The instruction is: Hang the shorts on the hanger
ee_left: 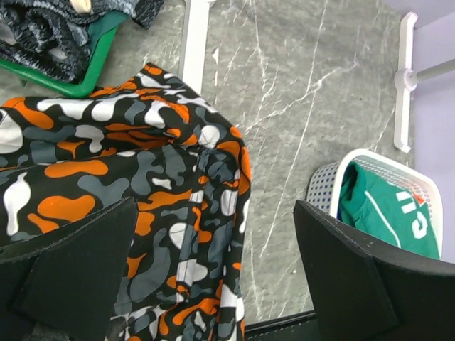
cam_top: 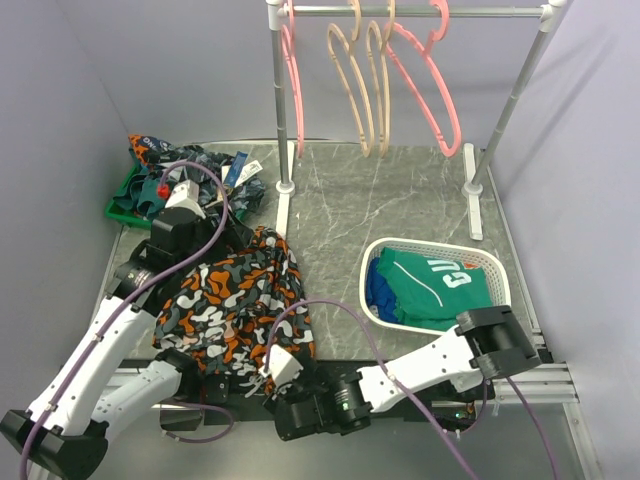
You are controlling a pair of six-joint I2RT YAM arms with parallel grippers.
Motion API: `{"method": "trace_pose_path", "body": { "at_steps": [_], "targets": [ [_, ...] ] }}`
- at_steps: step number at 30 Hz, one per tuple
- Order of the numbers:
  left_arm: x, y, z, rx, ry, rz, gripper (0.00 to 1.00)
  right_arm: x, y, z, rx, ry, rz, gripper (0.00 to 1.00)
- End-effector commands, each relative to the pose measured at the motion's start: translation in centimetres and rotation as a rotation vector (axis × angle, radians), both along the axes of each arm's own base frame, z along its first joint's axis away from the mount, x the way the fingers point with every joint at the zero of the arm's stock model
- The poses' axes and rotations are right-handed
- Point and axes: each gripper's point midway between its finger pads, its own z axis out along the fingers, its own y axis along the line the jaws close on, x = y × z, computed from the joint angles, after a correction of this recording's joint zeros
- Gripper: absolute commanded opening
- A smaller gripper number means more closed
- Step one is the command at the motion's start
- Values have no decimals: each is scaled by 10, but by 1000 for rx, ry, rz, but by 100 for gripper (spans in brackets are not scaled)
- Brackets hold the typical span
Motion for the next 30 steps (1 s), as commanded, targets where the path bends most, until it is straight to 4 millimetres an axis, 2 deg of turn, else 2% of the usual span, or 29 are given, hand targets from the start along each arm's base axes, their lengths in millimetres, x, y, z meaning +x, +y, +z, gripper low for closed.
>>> {"method": "trace_pose_path", "body": {
  "at_steps": [1, 3, 4, 5, 6, 8, 9, 11, 13, 14, 17, 19, 21, 22, 23, 27, 28, 30],
  "targets": [
    [-6, 6, -7, 39, 13, -2, 97, -2, 7, -20, -16, 34, -16, 84],
    [-7, 3, -6, 30, 16, -21, 98, 10, 5, -23, -11, 68, -53, 65],
    [-7, 2, -5, 28, 15, -29, 99, 28, -3, -27, -13, 78, -112, 53],
    [-8, -1, -4, 21, 16, -46, 99, 37, -6, -24, -6, 75, -139, 29],
    [-8, -3, -4, 17, 13, -56, 99, 46, -10, -9, 28, 73, -163, 21],
    [-8, -6, -2, 15, 4, -79, 95, 79, -20, 12, 69, 27, -266, 5],
    [-9, -10, -3, 10, 9, -98, 93, 94, -34, 29, 77, 6, -319, 0],
    [-11, -18, -3, 3, 11, -146, 87, 134, -52, 56, 127, -31, -476, 0],
    [-14, -27, -5, -5, 21, -196, 81, 155, -71, 81, 167, -40, -561, 0],
    [-18, -33, -6, -6, 23, -227, 79, 176, -84, 88, 178, -41, -629, 0],
    [-31, -47, -11, -1, 43, -290, 72, 204, -107, 114, 224, -68, -723, 0],
    [-38, -53, -18, 1, 62, -301, 66, 216, -117, 129, 234, -85, -756, 0],
    [-53, -66, -27, 10, 82, -347, 63, 229, -126, 135, 221, -100, -790, 0],
    [-57, -68, -38, 14, 111, -338, 59, 232, -126, 141, 224, -107, -789, 0],
    [-71, -80, -44, 14, 127, -394, 58, 234, -127, 142, 222, -108, -790, 0],
    [-99, -99, -72, 63, 181, -423, 53, 239, -125, 139, 208, -99, -782, 0],
    [-115, -108, -77, 69, 199, -459, 50, 239, -125, 139, 209, -94, -779, 0],
    [-125, -114, -83, 81, 209, -438, 48, 238, -124, 139, 211, -89, -774, 0]
  ]
}}
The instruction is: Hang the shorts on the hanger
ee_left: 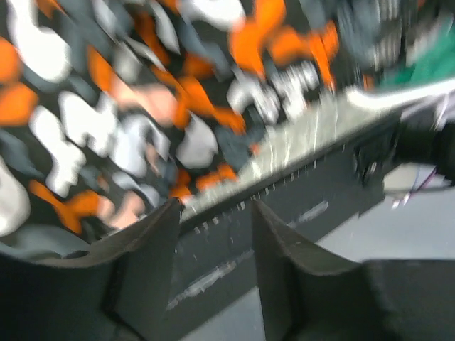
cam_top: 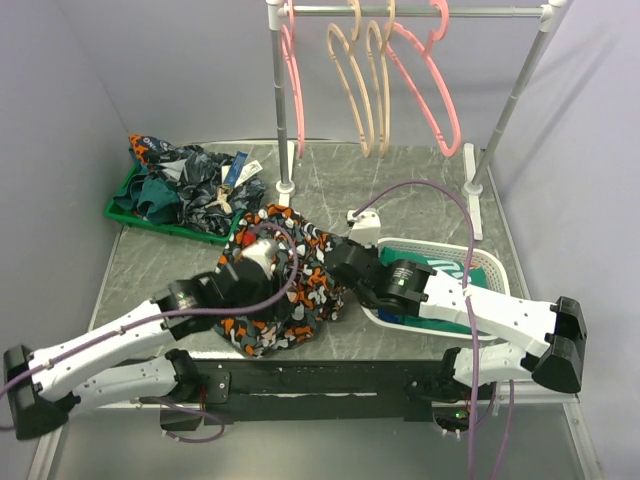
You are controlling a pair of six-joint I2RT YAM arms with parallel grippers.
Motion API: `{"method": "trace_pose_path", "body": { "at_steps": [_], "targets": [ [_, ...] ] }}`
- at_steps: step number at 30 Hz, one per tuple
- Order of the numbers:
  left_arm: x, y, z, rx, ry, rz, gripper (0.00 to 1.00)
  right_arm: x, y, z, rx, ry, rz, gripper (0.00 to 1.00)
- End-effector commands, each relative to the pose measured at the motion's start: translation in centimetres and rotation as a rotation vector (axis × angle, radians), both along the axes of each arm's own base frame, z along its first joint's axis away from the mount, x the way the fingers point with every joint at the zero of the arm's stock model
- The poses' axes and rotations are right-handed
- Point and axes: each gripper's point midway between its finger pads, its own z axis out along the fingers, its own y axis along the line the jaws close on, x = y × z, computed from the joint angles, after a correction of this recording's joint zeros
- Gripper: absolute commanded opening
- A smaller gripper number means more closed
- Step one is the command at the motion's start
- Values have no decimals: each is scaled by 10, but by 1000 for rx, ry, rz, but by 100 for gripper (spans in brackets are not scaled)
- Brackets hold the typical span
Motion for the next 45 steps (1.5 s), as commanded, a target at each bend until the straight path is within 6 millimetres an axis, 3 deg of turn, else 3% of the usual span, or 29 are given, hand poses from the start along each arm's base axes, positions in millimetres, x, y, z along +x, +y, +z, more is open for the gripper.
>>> {"method": "trace_pose_path", "body": {
  "at_steps": [1, 2, 5, 7, 9, 12, 14, 21, 26, 29, 30, 31, 36, 38, 39, 41, 42, 45],
  "targets": [
    [-18, -16, -7, 1, 5, 62, 47, 5, 3, 18, 25, -26, 2, 0],
    [-36, -25, -10, 5, 10, 11, 48, 3, 4, 18, 29, -22, 12, 0],
    [-55, -34, -35, 53, 25, 46, 58, 2, 4, 25, 56, -28, 16, 0],
    [-59, -45, -51, 61, 26, 78, 59, 1, 4, 27, 69, -27, 19, 0],
    [-53, -45, -70, 92, 16, 143, 70, -2, 5, 29, 96, -20, 30, 0],
    [-41, -57, -76, 77, -18, 193, 73, -7, 6, 29, 137, -7, 48, 0],
    [-32, -53, -85, 132, -53, 247, 73, -11, 6, 32, 157, -5, 58, 0],
    [-3, -26, -95, 198, -167, 472, 62, -20, 3, 41, 238, 3, 77, 0],
    [15, -9, -67, 257, -295, 550, 35, -23, -7, 46, 245, -4, 67, 0],
    [16, 4, -38, 274, -321, 564, 5, -23, -13, 55, 246, -22, 59, 0],
    [17, 5, -24, 257, -329, 563, 1, -23, -15, 60, 246, -32, 58, 0],
    [16, 11, -14, 265, -334, 549, 1, -22, -17, 63, 244, -40, 53, 0],
    [11, 22, 83, 77, -382, 404, 1, -19, -35, 92, 220, -106, 25, 0],
    [6, 8, 113, -47, -365, 308, 1, -17, -37, 104, 222, -127, 27, 0],
    [3, 3, 113, -30, -386, 237, 1, -18, -34, 113, 232, -136, 49, 0],
    [-10, -21, 102, -70, -332, 133, 16, -17, -27, 113, 223, -126, 66, 0],
    [-13, -32, 86, -75, -311, 109, 37, -16, -24, 115, 225, -123, 74, 0],
    [-30, -66, 53, -142, -202, 40, 50, -18, -9, 112, 232, -95, 122, 0]
  ]
}}
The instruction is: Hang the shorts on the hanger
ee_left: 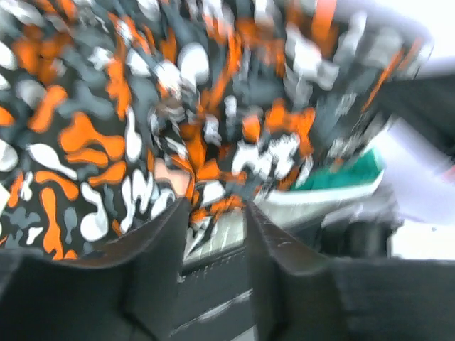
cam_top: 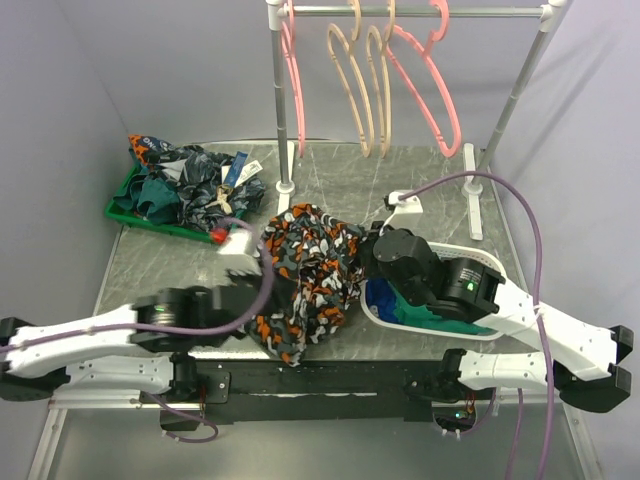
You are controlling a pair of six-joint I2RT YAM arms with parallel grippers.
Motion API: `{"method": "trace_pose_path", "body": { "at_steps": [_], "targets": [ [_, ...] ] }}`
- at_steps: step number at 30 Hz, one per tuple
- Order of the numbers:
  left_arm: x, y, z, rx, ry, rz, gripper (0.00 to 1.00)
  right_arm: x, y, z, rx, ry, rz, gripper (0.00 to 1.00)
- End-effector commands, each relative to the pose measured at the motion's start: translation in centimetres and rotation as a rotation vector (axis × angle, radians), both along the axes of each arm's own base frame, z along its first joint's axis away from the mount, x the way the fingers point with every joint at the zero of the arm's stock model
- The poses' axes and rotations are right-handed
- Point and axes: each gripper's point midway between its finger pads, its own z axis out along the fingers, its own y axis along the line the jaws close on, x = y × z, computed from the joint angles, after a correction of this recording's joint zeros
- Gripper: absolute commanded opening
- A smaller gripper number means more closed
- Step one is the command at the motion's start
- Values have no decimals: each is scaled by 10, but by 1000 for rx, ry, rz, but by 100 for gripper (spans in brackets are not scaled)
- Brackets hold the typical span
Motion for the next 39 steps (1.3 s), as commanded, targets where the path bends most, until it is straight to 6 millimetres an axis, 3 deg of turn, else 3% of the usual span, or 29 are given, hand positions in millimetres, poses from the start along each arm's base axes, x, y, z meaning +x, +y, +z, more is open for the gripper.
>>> {"method": "trace_pose_path", "body": {
  "at_steps": [1, 3, 5, 7, 8, 10, 15, 18, 25, 32, 35, 39],
  "targets": [
    [-36, -65, -65, 23, 103, -264, 55, 0, 17, 13, 17, -3, 62, 0],
    [-47, -80, -76, -35, 133, -308, 58, 1, 29, 18, 16, 8, 90, 0],
    [-52, -92, -69, -106, 130, -316, 59, -2, 49, 30, 21, 9, 141, 0],
    [-51, -92, -69, -122, 124, -288, 60, -3, 63, 34, -15, -2, 150, 0],
    [-50, -92, -74, -119, 132, -278, 61, -2, 63, 47, -10, -17, 144, 0],
    [-45, -90, -80, -94, 141, -231, 64, 3, 71, 48, -26, -14, 145, 0],
    [-31, -84, -113, -24, 187, -76, 71, 8, 88, 58, -23, -12, 160, 0],
    [-17, -62, -131, 37, 187, 74, 72, 9, 93, 61, -28, -4, 166, 0],
    [2, -4, -131, 100, 119, 285, 69, 5, 87, 72, -9, -15, 173, 0],
    [19, 26, -126, 159, 73, 385, 50, 1, 79, 68, 6, -11, 169, 0],
    [26, 35, -122, 157, 69, 391, 24, -1, 66, 68, 6, -17, 151, 0],
    [31, 50, -104, 152, 59, 383, 13, 4, 38, 66, -22, -37, 74, 0]
  ]
}}
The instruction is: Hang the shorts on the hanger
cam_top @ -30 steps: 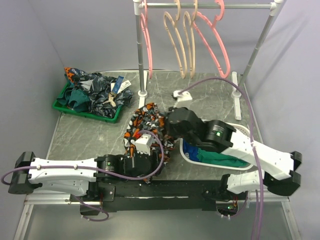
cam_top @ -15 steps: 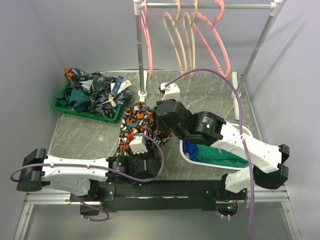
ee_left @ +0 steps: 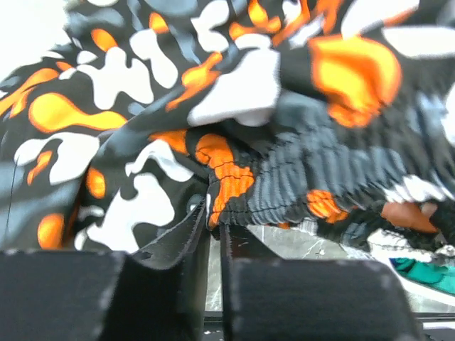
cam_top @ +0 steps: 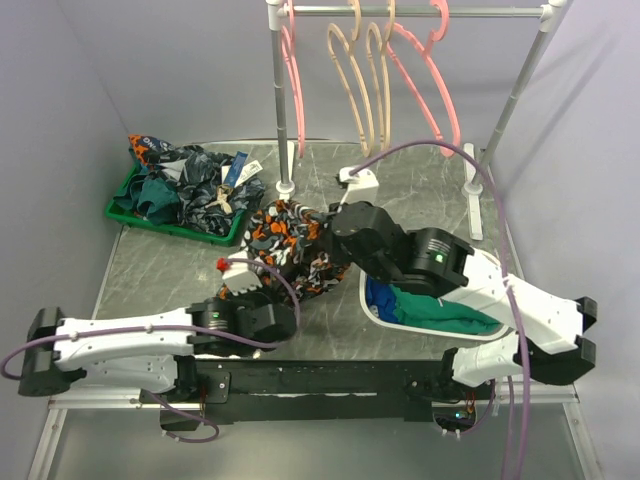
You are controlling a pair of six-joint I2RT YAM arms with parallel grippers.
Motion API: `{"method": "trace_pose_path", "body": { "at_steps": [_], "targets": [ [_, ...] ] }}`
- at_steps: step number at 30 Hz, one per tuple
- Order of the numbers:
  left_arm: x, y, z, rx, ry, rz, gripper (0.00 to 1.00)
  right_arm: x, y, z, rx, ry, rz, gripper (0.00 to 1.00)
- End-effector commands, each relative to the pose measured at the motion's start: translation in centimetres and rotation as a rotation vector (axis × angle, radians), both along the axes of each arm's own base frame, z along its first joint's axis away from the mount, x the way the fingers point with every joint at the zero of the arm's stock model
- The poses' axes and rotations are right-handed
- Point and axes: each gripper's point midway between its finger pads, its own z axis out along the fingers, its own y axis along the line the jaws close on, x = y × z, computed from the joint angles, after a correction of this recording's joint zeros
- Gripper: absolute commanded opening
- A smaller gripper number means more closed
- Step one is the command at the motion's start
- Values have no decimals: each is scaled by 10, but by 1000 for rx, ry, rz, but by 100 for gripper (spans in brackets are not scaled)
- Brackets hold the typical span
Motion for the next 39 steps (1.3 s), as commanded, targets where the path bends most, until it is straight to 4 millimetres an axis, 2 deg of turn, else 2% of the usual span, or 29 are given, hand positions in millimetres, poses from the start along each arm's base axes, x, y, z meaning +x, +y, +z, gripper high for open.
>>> {"method": "trace_pose_path", "body": {
  "at_steps": [1, 2, 4, 6, 9, 10, 11, 13, 14, 16, 17, 18, 19, 21, 22, 23, 24, 25, 26, 27, 28, 30, 31, 33, 34, 35, 37, 38, 39],
  "targets": [
    [8, 27, 31, 12, -54, 13, 10, 3, -44, 21, 44, -66, -96, 0],
    [9, 28, 43, 12, -66, -2, 3, 4, -49, 14, 28, -63, -109, 0],
    [9, 37, 66, -2, -93, -7, 1, 6, -66, 17, 41, -81, -143, 0],
    [11, 42, 105, -28, -146, -28, 1, 9, -77, 10, 20, -84, -166, 0],
    [13, 47, 177, -83, -260, -95, 1, 10, -94, 21, 20, -113, -188, 0],
    [14, 43, 199, -112, -294, -109, 1, 12, -101, 28, 28, -125, -201, 0],
    [14, 50, 238, -133, -346, -125, 1, 13, -105, 42, 42, -145, -200, 0],
    [16, 45, 276, -146, -394, -147, 1, 16, -110, 59, 55, -169, -201, 0],
    [14, 55, 313, -166, -448, -157, 1, 14, -114, 83, 88, -202, -189, 0],
    [15, 62, 356, -192, -498, -144, 1, 17, -117, 117, 135, -245, -186, 0],
    [16, 66, 363, -159, -509, -142, 1, 18, -118, 124, 118, -257, -172, 0],
    [18, 70, 367, -143, -507, -115, 1, 22, -105, 123, 101, -242, -132, 0],
    [20, 67, 368, -132, -496, -106, 1, 22, -102, 132, 116, -249, -115, 0],
    [26, 61, 348, -83, -463, -119, 1, 26, -82, 121, 98, -218, -42, 0],
    [30, 54, 323, -52, -426, -136, 1, 28, -72, 100, 66, -186, -15, 0],
    [36, 50, 311, -50, -404, -146, 1, 32, -62, 93, 81, -180, 3, 0],
    [53, 59, 296, -41, -377, -108, 1, 31, -52, 79, 80, -153, 43, 0],
    [55, 40, 255, -34, -295, -218, 1, 33, -45, 48, 48, -99, 50, 0],
    [60, 36, 240, -47, -266, -246, 1, 36, -38, 41, 67, -92, 59, 0],
    [78, 46, 230, -62, -259, -204, 1, 35, -32, 29, 67, -72, 74, 0],
    [77, 33, 202, -80, -187, -296, 1, 32, -25, 0, 50, -15, 97, 0],
    [94, 46, 193, -116, -184, -265, 1, 33, -19, -18, 60, 11, 98, 2],
    [94, 46, 183, -127, -164, -284, 1, 32, -19, -43, 32, 53, 86, 5],
    [93, 43, 182, -157, -158, -317, 1, 34, -19, -66, 15, 83, 64, 14],
    [93, 42, 179, -158, -155, -321, 1, 31, -22, -89, -11, 120, 50, 19],
    [92, 39, 177, -164, -146, -339, 1, 34, -23, -97, -19, 121, 25, 32],
    [91, 37, 169, -162, -128, -348, 1, 35, -30, -119, -46, 150, -17, 45],
    [91, 35, 167, -166, -123, -359, 1, 37, -36, -123, -61, 147, -51, 57],
    [90, 34, 163, -166, -114, -366, 1, 37, -41, -127, -71, 148, -76, 63]
  ]
}}
